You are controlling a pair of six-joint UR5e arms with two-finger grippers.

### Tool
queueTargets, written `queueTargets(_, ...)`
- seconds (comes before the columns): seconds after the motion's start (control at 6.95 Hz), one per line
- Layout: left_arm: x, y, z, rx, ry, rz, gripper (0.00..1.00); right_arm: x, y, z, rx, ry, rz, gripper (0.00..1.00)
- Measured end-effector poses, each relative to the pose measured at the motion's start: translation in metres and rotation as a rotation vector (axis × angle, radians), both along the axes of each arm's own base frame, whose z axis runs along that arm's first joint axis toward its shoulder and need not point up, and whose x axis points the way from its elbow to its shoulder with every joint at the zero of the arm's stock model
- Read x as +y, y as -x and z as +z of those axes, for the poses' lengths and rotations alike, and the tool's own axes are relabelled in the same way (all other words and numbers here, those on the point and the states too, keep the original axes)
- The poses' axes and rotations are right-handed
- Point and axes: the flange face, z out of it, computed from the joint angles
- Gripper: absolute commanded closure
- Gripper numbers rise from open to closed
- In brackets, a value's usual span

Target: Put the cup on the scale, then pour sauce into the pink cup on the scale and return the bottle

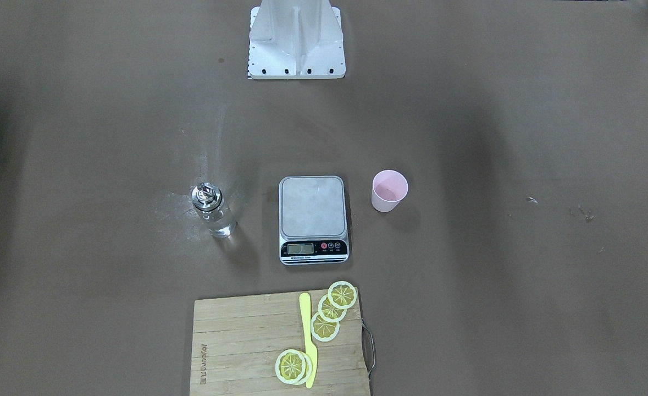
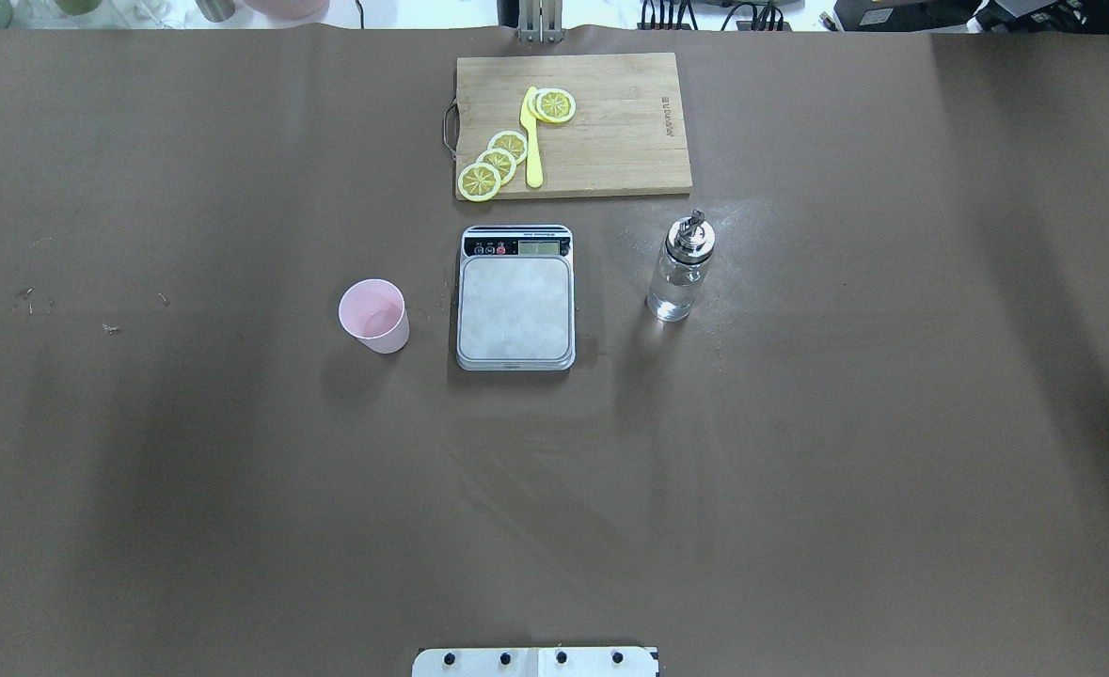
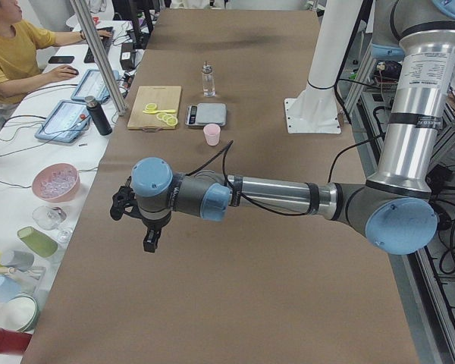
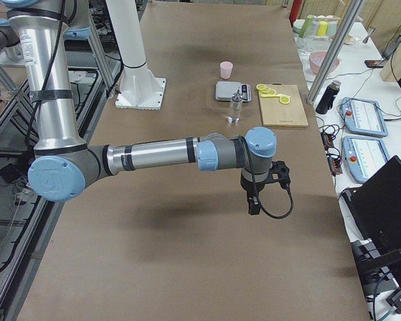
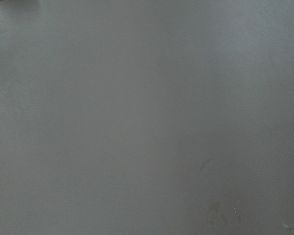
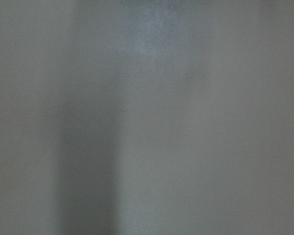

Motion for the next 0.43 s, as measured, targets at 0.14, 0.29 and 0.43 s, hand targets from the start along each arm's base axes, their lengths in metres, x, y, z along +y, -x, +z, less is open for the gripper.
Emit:
queueTargets(0.14, 0.0, 0.001, -0.001, 0.0, -0.002, -0.001, 0.02, 0.0, 0.0, 0.0, 0.0, 0.0, 0.0, 0.0)
queueTargets(0.29, 0.0, 0.001, -0.009, -0.001, -0.015, -0.005, 0.02, 0.0, 0.0, 0.0, 0.0, 0.0, 0.0, 0.0)
queueTargets(0.43, 0.003, 0.001, -0.023, -0.005, -0.044, -0.009, 0.02, 0.0, 0.0, -0.001, 0.0, -0.002, 0.0, 0.0)
